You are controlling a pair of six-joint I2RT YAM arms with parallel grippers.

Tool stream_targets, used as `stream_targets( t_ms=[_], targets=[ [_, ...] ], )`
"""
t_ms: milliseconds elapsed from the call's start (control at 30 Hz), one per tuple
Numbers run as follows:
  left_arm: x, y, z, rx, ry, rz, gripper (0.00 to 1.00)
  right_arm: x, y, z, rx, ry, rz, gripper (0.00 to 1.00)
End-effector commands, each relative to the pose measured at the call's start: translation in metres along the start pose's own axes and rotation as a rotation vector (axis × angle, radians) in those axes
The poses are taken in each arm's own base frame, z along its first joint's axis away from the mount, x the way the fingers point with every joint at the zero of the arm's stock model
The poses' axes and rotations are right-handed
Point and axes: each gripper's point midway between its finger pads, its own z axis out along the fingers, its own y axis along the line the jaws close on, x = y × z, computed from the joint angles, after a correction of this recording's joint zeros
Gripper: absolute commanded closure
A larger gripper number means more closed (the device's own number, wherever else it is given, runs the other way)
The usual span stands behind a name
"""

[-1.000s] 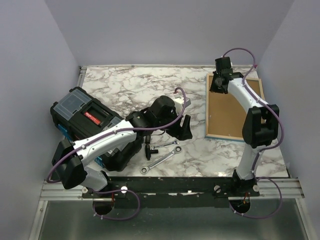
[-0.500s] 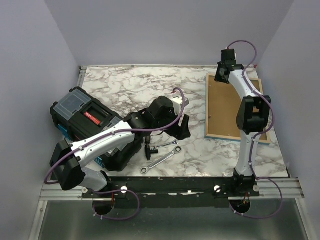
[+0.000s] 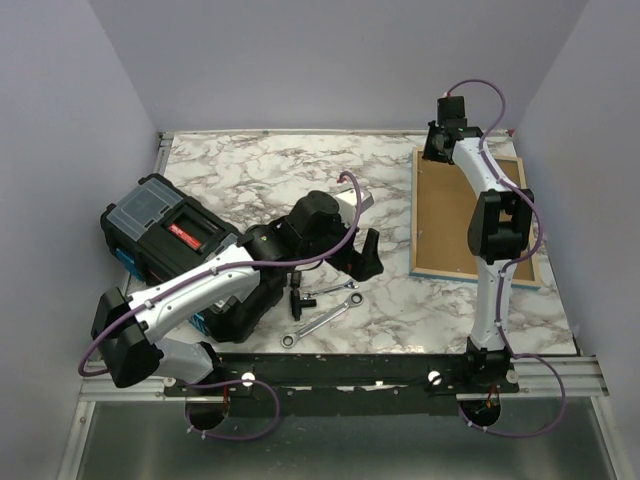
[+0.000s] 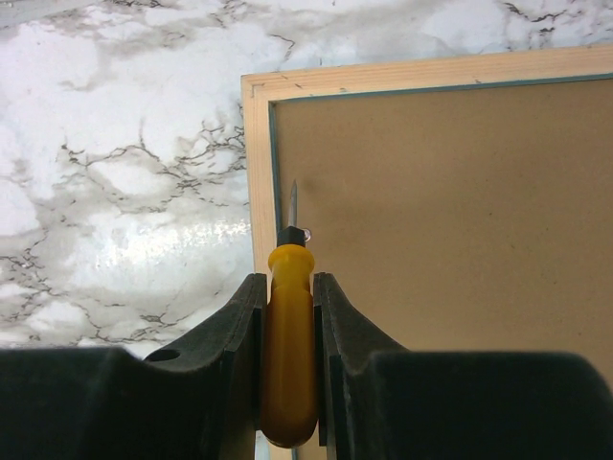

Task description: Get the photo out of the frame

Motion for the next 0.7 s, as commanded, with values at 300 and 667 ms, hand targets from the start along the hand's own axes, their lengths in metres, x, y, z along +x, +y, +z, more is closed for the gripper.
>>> stream_targets(
  t_ms=[300, 667],
  targets=[
    [-0.017, -0.008, -0.017, -0.001, -0.069, 0.041, 0.02, 0.029, 0.015, 0.013, -0.076, 0.076, -0.031, 0.99],
    [-0.013, -0.006, -0.020, -0.006, -0.073, 0.038, 0.01, 0.050, 0.013, 0.006, -0.070, 0.141, -0.041, 0.99]
  ],
)
